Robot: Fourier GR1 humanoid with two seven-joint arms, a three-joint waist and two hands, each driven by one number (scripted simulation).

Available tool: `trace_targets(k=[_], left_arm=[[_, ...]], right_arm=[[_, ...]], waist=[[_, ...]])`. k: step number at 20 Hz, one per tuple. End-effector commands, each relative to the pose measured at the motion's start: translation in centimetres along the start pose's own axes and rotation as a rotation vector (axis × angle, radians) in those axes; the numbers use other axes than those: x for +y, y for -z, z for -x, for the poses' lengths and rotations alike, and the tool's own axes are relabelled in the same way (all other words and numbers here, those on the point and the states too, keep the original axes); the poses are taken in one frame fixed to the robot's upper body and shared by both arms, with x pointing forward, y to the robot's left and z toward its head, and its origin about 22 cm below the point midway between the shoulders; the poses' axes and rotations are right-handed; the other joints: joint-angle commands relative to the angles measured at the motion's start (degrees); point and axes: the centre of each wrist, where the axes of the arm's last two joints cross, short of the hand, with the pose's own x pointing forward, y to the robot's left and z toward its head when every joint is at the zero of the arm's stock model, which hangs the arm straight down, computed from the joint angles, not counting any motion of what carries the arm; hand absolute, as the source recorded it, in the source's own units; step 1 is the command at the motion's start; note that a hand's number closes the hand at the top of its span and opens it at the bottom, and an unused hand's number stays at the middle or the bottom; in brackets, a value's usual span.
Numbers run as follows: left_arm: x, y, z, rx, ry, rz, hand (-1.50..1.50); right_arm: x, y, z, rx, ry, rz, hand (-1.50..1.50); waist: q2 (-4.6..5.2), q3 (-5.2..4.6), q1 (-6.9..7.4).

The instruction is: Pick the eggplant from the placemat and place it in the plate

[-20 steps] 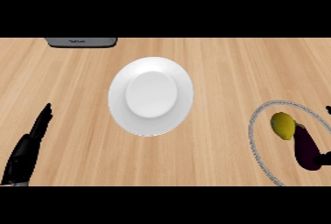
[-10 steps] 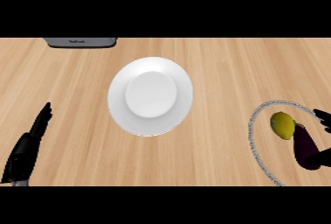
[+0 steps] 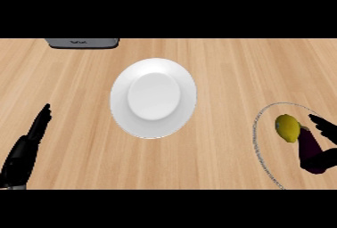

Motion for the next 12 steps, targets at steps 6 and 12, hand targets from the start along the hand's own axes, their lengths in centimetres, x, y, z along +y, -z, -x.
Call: trace_targets(k=[6, 12], left_arm=[[-0.2, -1.7, 0.9, 0.012, -0.01, -0.003, 0.0], [0.2, -0.8, 0.1, 0.002, -0.004, -0.016, 0.0]], right_arm=[[0.8, 0.7, 1.2, -0.096, 0.044, 0.035, 1.5], [5.0, -0.1, -4.6, -0.101, -0.17, 0.187, 1.5]], waist=[[0.11, 0.23, -0.08], [-0.06, 0.15, -0.08]])
